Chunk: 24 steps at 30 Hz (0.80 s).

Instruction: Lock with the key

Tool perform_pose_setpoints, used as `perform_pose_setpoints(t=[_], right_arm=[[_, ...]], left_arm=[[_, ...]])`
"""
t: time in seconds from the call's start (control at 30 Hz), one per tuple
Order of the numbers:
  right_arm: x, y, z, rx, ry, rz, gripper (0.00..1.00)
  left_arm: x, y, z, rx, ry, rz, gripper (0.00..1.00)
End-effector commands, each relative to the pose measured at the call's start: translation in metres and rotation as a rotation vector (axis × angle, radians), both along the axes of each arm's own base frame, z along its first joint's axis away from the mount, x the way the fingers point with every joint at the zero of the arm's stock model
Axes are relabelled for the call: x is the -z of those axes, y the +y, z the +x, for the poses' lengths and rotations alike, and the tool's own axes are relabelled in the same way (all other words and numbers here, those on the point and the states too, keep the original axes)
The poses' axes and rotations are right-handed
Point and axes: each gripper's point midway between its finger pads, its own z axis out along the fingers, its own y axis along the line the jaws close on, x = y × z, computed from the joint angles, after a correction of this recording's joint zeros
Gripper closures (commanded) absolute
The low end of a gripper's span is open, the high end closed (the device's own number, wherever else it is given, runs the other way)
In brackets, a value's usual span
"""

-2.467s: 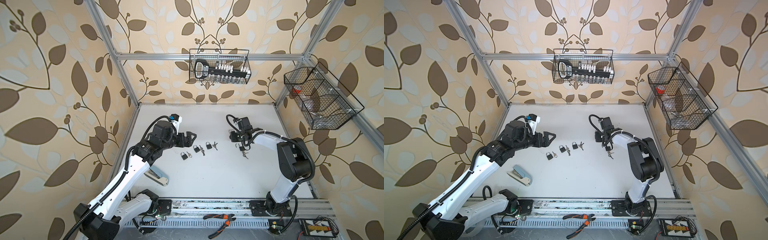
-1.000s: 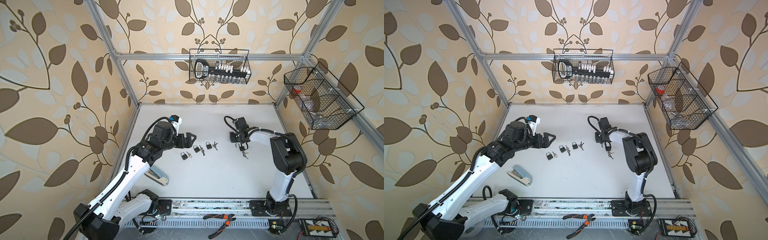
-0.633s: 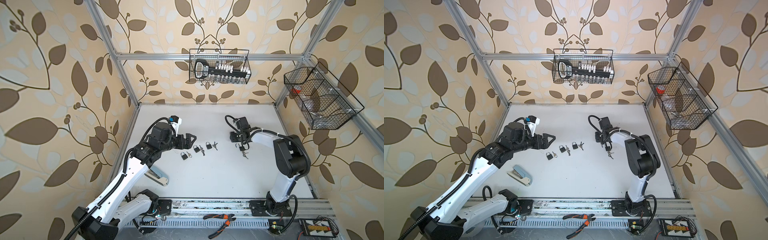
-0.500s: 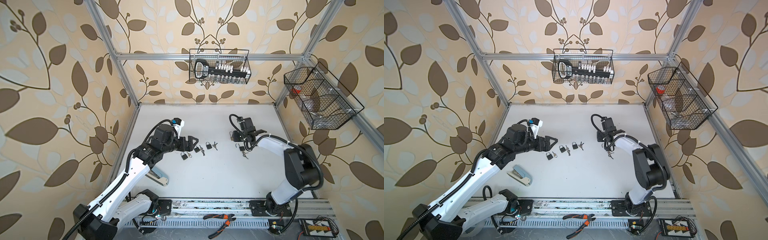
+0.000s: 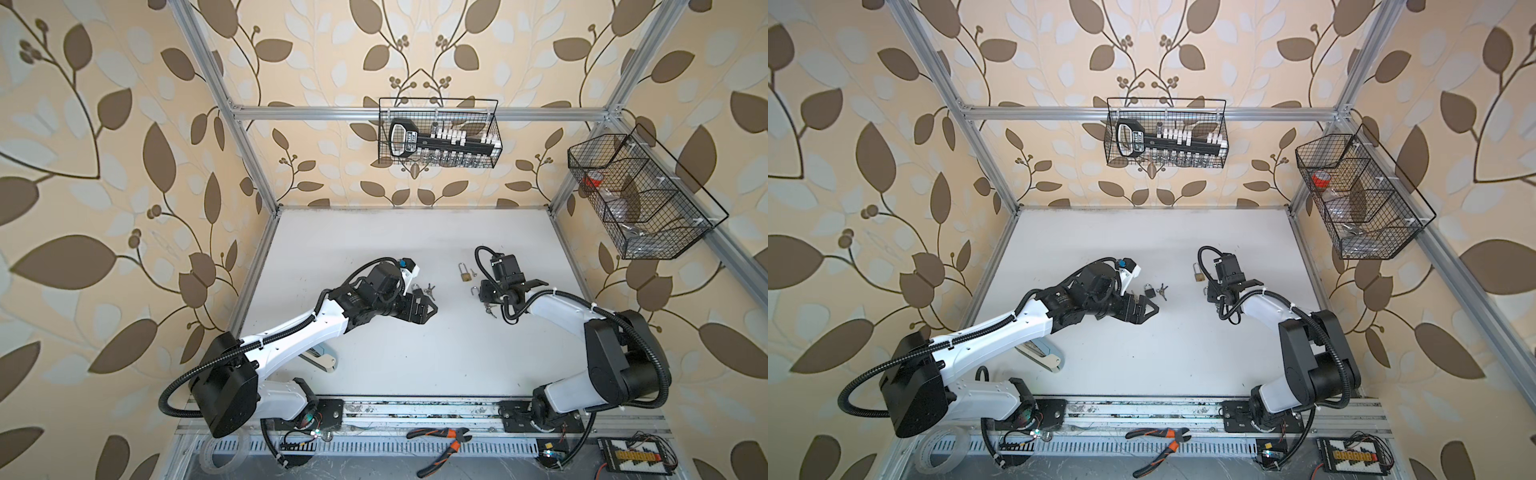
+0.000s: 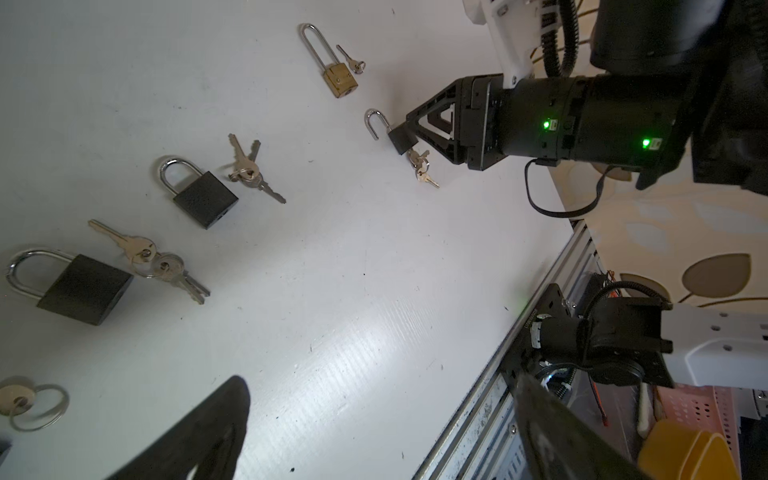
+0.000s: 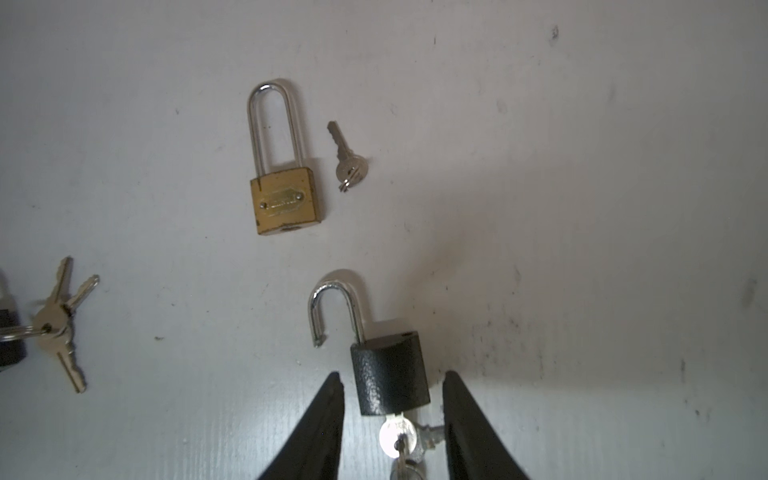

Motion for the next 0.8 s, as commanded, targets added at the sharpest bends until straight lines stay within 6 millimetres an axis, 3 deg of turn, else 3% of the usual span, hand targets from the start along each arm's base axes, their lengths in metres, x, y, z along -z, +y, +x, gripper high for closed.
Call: perform_pose_setpoints(t=[0.0, 0.37, 0.77], right_arm=[[0.008, 0.005, -0.001, -0.023, 0.055, 0.007, 0.59], [0.023, 0.001, 0.0, -0.044, 0.128, -0.05, 0.55], [0.035, 0.0, 0.003, -0.053, 0.166, -0.07, 0.58]], left_arm=[[-0.041, -0.017, 0.006, 0.02, -0.07, -0.109, 0.01], [-0.039, -0.02, 0.007, 0.027, -0.06, -0.109, 0.01], [-0.039, -0.017, 0.007, 0.02, -0.063, -0.105, 0.01]])
